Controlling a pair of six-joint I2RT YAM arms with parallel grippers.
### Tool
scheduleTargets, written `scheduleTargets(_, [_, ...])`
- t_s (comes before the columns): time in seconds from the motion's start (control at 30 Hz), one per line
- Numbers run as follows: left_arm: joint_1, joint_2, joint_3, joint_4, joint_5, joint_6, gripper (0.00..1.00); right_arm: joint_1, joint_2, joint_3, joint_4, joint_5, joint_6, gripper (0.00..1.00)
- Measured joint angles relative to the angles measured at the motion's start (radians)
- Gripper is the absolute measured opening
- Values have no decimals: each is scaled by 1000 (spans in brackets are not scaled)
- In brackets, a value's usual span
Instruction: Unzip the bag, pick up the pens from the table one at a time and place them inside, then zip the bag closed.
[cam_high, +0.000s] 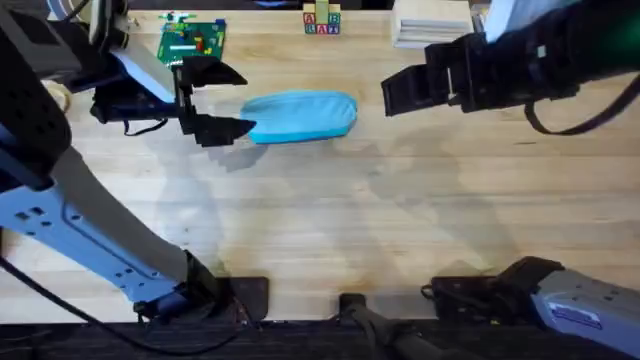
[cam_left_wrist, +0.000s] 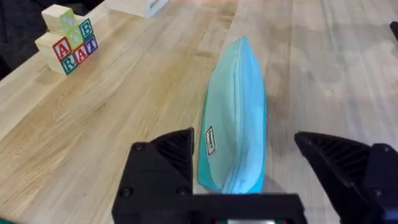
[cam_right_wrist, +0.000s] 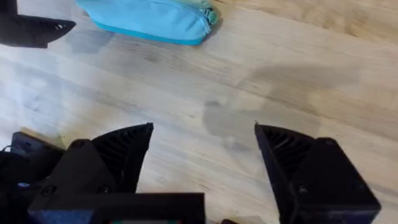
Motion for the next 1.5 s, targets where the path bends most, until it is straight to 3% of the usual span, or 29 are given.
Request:
scheduleTargets(0.23, [0, -10, 0, -4, -1, 0, 996, 0, 0, 0, 0, 0, 0, 997])
scheduleTargets(0.37, [1, -88, 0, -10, -9, 0, 996, 0, 0, 0, 0, 0, 0, 997])
scheduleTargets(0.67, [2, -292, 0, -76, -120, -2, 996, 0, 0, 0, 0, 0, 0, 996])
scheduleTargets(0.77, [2, -344, 0, -89, -165, -51, 997, 0, 0, 0, 0, 0, 0, 996])
scheduleTargets(1.0, [2, -480, 0, -90, -254, -295, 996, 0, 0, 0, 0, 0, 0, 997])
scheduleTargets(1.37, [2, -683, 0, -98, -411, -880, 996, 0, 0, 0, 0, 0, 0, 996])
scheduleTargets(1.5, [2, -736, 0, -123, -456, -1042, 996, 0, 0, 0, 0, 0, 0, 997])
